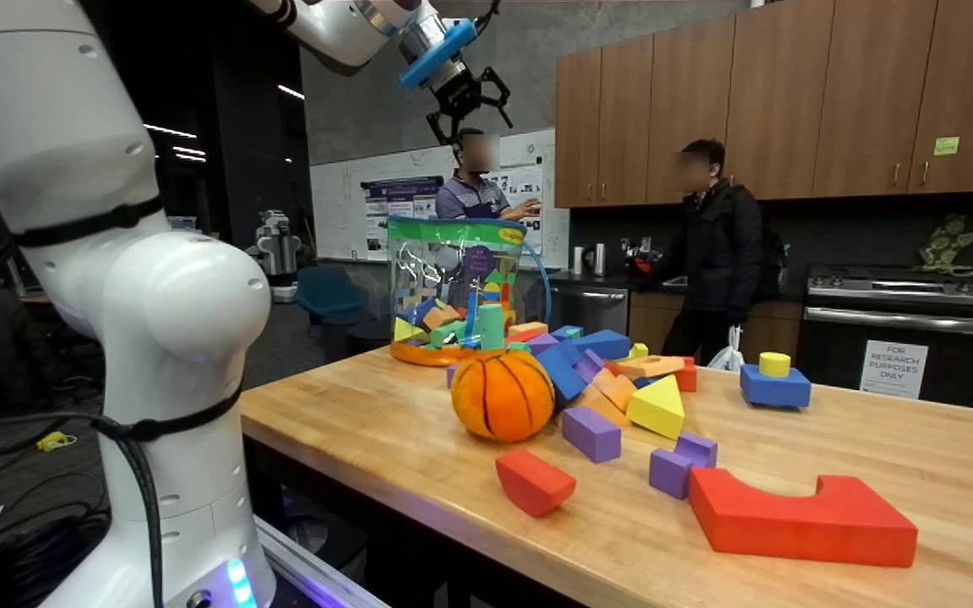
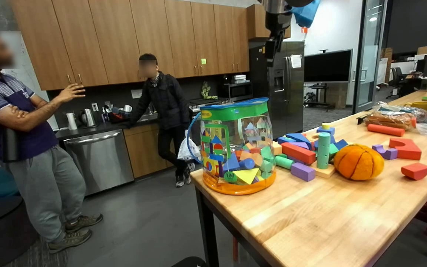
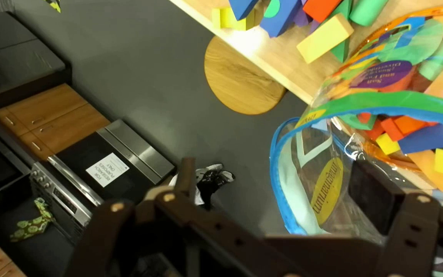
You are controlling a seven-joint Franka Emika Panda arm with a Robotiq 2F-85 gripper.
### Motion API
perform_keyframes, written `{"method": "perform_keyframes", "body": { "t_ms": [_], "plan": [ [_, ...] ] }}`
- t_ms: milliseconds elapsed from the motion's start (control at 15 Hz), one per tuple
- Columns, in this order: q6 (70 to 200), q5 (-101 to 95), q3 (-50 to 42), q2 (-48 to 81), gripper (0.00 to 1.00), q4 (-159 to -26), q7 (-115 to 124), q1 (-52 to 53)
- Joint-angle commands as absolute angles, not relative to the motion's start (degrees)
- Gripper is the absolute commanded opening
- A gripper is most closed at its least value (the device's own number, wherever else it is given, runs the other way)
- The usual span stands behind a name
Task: Move the orange block from the bag to the table
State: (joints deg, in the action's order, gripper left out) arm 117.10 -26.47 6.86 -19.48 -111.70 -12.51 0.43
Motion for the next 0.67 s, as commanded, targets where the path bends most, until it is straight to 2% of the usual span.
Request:
{"method": "perform_keyframes", "body": {
  "t_ms": [0,267,600],
  "plan": [
    [119.73,-29.93,9.36,-14.67,1.0,-108.72,-7.52,1.77],
    [122.91,-33.68,12.59,-11.58,1.0,-108.95,0.95,3.17],
    [122.05,-32.01,11.23,-12.18,1.0,-109.86,-1.4,3.88]
  ]
}}
